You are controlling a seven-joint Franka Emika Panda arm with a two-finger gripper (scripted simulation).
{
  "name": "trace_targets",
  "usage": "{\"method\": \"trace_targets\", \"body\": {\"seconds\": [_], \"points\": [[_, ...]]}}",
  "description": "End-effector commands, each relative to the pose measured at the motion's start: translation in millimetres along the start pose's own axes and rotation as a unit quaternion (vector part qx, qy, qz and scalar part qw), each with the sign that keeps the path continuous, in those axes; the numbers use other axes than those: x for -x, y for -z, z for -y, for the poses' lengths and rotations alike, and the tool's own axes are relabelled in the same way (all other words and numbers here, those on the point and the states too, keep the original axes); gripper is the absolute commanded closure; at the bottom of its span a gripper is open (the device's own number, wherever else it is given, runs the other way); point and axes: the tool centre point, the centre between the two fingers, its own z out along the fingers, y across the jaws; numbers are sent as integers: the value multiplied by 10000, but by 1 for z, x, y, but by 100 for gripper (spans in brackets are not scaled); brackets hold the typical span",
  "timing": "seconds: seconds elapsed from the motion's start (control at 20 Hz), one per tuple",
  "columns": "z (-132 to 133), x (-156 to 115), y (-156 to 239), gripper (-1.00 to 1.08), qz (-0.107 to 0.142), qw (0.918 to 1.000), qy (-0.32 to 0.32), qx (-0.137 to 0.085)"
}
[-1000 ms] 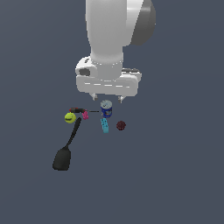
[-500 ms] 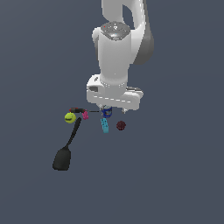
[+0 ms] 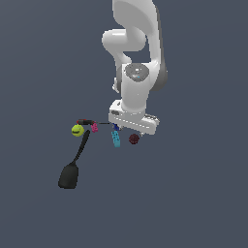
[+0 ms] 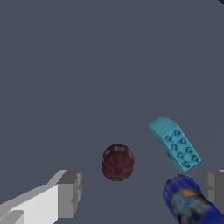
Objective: Pick up a designated object from a clutter of objects.
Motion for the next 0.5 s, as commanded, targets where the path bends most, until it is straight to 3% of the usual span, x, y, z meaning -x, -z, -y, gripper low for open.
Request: {"method": "trace_targets", "body": {"seconds": [0.0, 0.45], "points": [[3, 9, -19, -92, 1, 9998, -175, -12], [9, 32, -57, -92, 19, 9985, -538, -37]]}}
